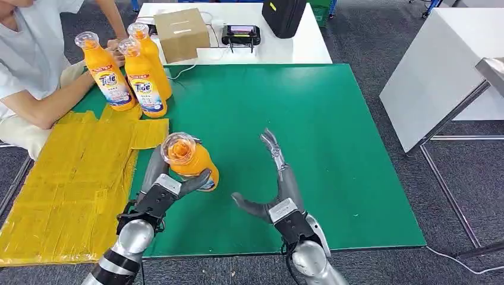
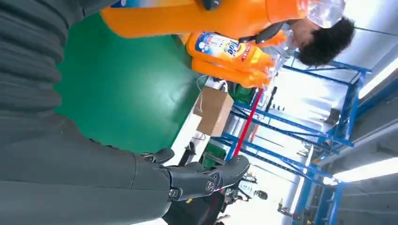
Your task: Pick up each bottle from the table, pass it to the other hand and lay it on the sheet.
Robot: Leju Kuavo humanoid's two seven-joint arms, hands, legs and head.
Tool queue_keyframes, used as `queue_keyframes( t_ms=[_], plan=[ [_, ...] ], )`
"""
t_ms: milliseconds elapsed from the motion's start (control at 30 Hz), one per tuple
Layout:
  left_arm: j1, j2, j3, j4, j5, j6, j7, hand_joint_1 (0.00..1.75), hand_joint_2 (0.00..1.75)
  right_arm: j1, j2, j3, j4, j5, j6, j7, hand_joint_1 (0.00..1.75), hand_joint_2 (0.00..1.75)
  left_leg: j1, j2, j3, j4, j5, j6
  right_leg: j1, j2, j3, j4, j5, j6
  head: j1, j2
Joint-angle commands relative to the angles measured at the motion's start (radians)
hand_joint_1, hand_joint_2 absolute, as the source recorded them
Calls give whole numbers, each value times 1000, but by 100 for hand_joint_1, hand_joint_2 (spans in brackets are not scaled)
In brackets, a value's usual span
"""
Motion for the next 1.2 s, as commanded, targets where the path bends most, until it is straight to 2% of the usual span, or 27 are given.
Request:
queue_keyframes(
  t_ms=[33,67,100,133,167,200,233,300,333,467,533,700,767,867,1033,1067,1100,1200],
  plan=[
    [-99,15,66,87,-555,297,148,175,175,58,-52,-79,-126,16,-81,-23,0,0,2,-5,5,1,-3,-2,1,1,6,1,-3,-2,0,0],
    [-121,26,84,115,-739,321,216,175,175,74,-51,-92,-160,-13,-75,-41,0,175,1,-4,1,0,-1,-1,0,-1,2,0,-1,-1,0,0],
    [-139,33,88,139,-852,316,258,175,175,84,-53,-100,-188,-25,-75,-53,0,175,1,-6,3,1,-1,-2,0,-1,4,1,-3,-2,0,0],
    [-176,58,94,195,-1111,261,374,175,175,98,-53,-109,-226,-24,-88,-65,0,175,1,-7,4,1,-2,-2,0,-1,6,1,-4,-2,0,0],
    [-275,202,-110,268,-1124,207,585,175,175,108,-54,-115,-267,-28,-93,-69,0,175,1,-6,4,1,-1,-2,0,0,5,1,-3,-2,0,0],
    [-312,229,-191,313,-1124,178,650,175,175,111,-56,-115,-286,-36,-89,-71,0,175,1,-7,5,1,-2,-2,0,0,6,2,-4,-3,0,0],
    [-366,228,-267,454,-1124,159,693,175,175,115,-59,-112,-326,-46,-81,-72,0,175,1,-7,3,1,-1,-2,0,-1,4,2,-3,-3,0,0],
    [-419,230,-340,629,-1124,175,742,175,175,102,-74,-93,-350,-40,-68,-74,0,175,1,-8,2,0,1,-2,0,-4,4,1,-2,-2,1,0],
    [-441,235,-389,697,-1124,201,788,175,175,98,-82,-89,-351,-3,-84,-59,0,175,1,-6,4,0,0,-2,0,-1,4,1,-2,-3,0,0],
    [-437,238,-392,706,-1124,214,794,175,175,98,-82,-89,-351,-3,-85,-59,0,175,1,-2,4,-1,1,-4,0,2,3,1,-1,-2,0,0],
    [-444,238,-437,758,-1124,226,860,175,175,89,-95,-89,-330,-27,-78,-46,0,175,1,-1,4,1,-1,-4,1,4,3,2,-1,-2,0,0],
    [-441,194,-338,922,-1124,265,804,175,175,74,-97,-105,-302,-90,-34,-30,0,175,1,0,6,0,-1,-4,0,5,5,1,-1,-3,0,0],
    [-429,179,-283,953,-1124,284,768,175,175,69,-100,-97,-291,-99,-19,-22,0,175,1,0,4,1,0,-4,1,5,3,2,-1,-3,0,0],
    [-396,151,-132,985,-1112,280,690,175,175,65,-102,-95,-265,-120,7,11,0,175,2,0,4,0,-1,-5,1,6,3,2,-1,-3,0,0],
    [-370,122,-28,993,-1112,279,650,175,175,67,-96,-106,-246,-92,-6,20,0,175,2,0,5,0,-1,-4,1,6,4,1,-2,-3,0,0],
    [-367,119,-14,990,-1118,286,653,166,175,68,-93,-108,-245,-92,-9,20,0,175,1,0,2,0,0,-4,0,4,1,1,-1,-2,0,0],
    [-363,115,12,985,-1124,297,660,0,175,67,-93,-108,-244,-90,-9,20,0,175,2,-1,4,0,-1,-4,1,5,3,1,-2,-3,0,0],
    [-349,113,65,964,-1120,339,647,0,175,63,-95,-101,-232,-73,-12,29,0,175,1,0,1,0,0,-4,0,4,1,1,0,-2,0,0]
  ],
)
